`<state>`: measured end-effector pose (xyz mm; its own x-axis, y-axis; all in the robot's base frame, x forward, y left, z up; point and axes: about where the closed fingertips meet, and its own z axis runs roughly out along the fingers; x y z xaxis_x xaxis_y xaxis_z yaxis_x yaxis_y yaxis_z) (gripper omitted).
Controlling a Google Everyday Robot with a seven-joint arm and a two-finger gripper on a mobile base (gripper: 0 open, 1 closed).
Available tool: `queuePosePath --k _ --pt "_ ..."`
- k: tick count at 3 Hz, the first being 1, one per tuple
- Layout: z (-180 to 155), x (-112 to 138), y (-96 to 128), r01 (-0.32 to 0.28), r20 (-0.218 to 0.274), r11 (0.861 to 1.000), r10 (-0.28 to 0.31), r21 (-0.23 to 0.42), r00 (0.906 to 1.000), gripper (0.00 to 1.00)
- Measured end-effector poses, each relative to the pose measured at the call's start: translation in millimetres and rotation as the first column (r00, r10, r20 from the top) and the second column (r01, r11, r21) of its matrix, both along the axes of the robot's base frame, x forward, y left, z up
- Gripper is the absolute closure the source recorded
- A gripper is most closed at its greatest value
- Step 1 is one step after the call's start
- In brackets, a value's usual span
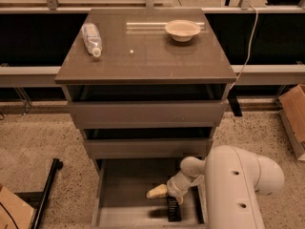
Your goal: Pick rxbar chocolate from bottom drawer and place on counter
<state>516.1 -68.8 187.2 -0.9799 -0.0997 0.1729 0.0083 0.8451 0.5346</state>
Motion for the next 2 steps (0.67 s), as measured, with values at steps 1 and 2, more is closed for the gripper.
queuePosePath --k 1,2 --pt "-15 0 -2 0.021 -0.021 1.000 -0.021 0.009 0.9996 0.00" --pt "-31 1 -7 0.046 -0.042 0.999 -0.046 0.017 0.9981 0.00"
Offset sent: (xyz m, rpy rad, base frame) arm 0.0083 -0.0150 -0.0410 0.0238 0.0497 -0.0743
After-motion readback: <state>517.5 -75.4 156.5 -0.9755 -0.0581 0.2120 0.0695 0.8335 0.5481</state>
